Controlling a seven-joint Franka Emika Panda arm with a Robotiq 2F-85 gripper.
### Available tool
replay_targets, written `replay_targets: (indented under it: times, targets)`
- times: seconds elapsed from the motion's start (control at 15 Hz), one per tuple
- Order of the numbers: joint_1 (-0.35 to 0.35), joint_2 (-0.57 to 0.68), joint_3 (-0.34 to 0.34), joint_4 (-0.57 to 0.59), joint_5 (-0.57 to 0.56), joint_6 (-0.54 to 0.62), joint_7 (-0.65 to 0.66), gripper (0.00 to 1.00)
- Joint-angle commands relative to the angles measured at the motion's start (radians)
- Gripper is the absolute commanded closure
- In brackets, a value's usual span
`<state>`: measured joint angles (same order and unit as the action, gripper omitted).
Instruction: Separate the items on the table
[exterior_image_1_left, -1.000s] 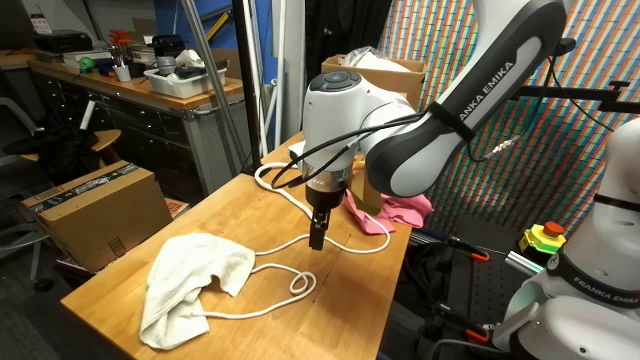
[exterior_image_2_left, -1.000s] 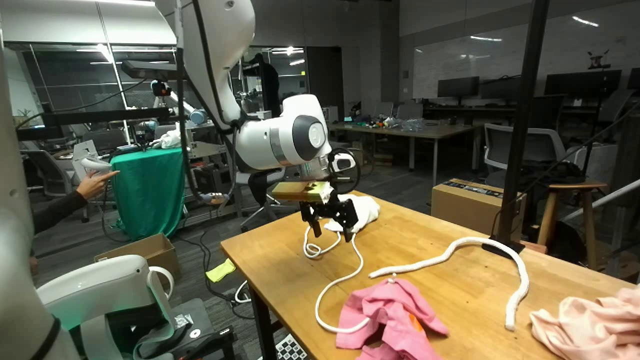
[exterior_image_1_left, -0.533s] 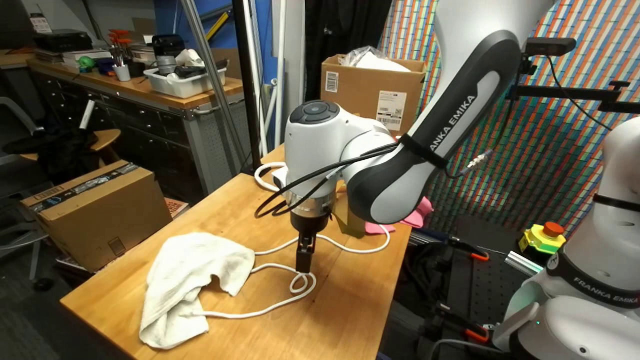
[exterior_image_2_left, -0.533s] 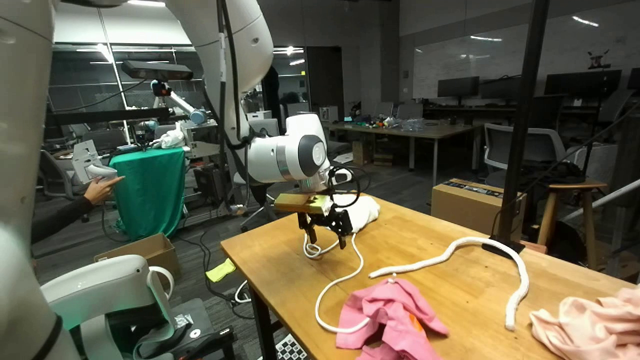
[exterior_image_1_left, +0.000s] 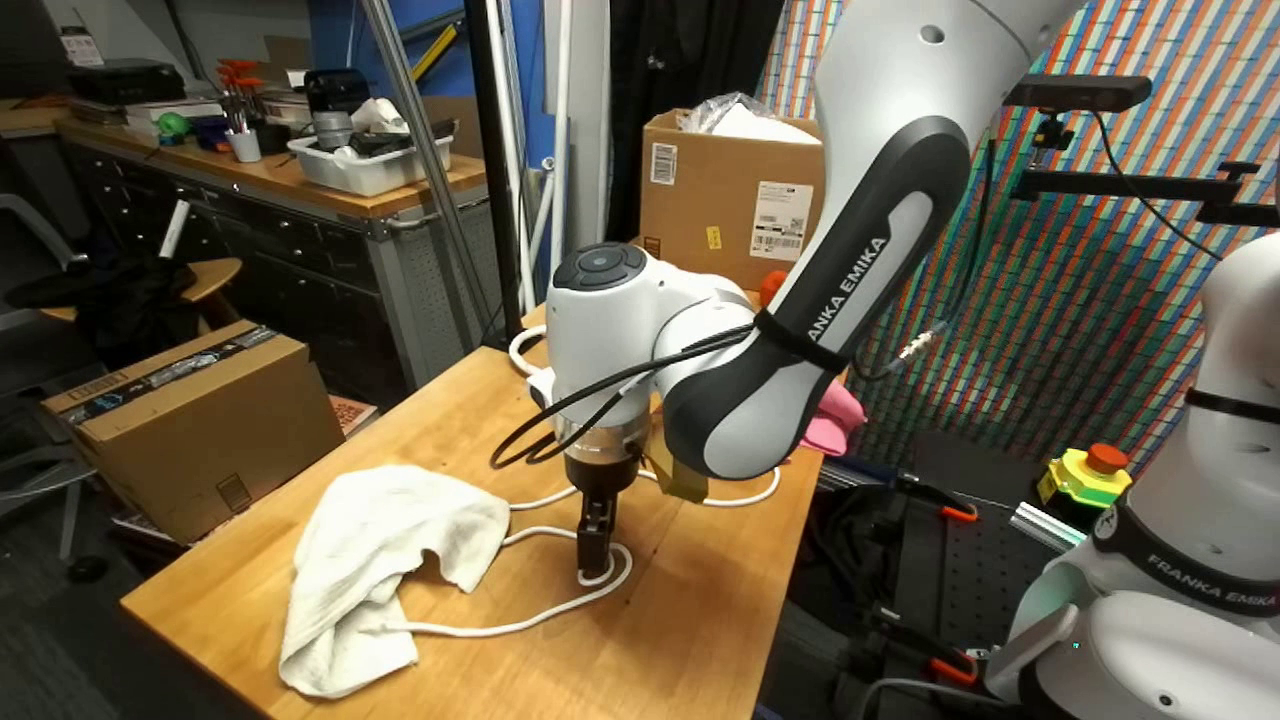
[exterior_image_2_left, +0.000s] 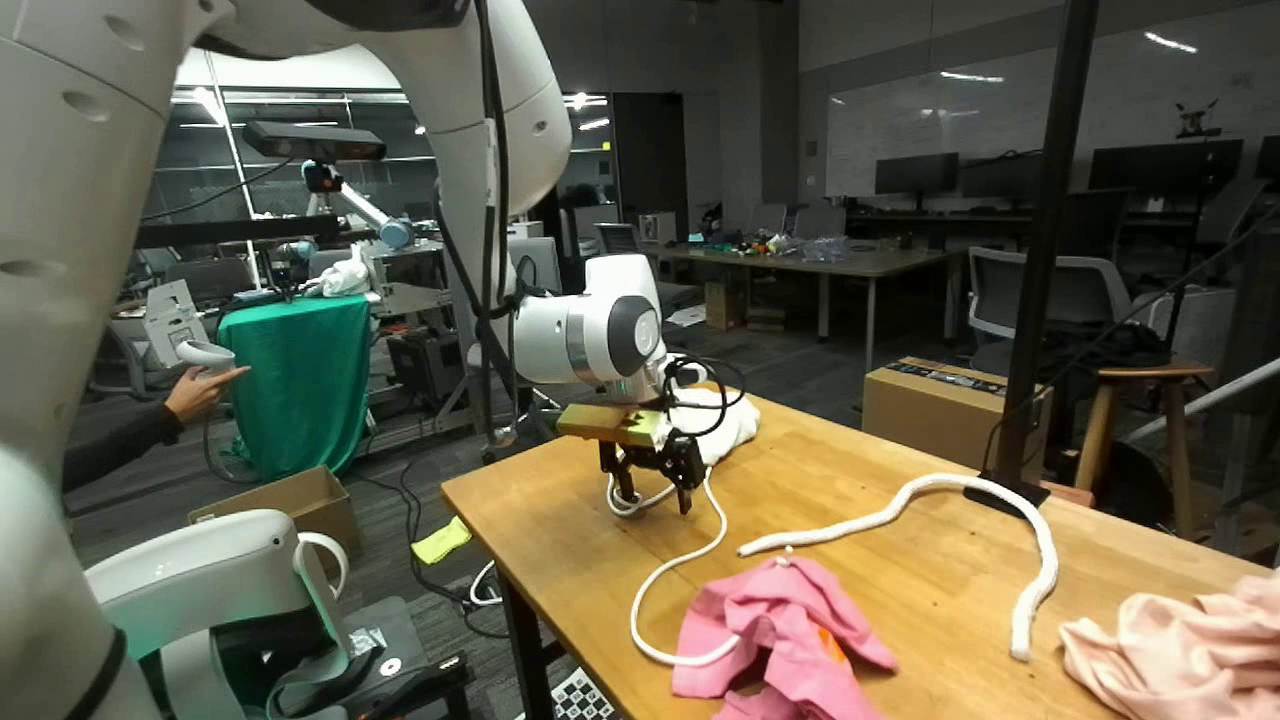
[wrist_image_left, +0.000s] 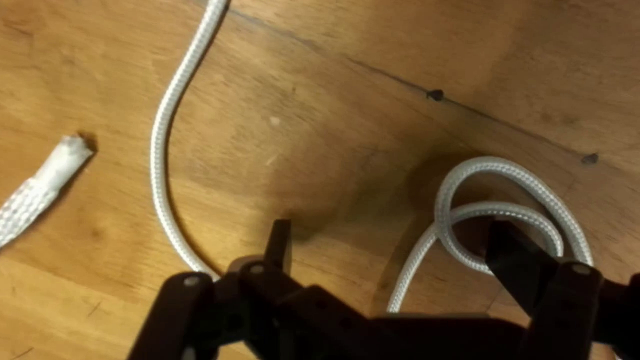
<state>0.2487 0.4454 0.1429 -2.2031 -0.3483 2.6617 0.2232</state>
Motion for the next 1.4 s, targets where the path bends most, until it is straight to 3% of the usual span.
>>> replay_targets:
  times: [0.0, 0.73, 1.33]
  targets:
    - [0.018, 0.043, -0.025, 0.041, 0.042, 0.019, -0.037, 0.00]
    - [0.037, 0.046, -0.110, 0.059, 0.011, 0.004, -0.022, 0.00]
    - [0.002, 0.045, -0.152, 0.079, 0.023, -0.019, -0.063, 0.00]
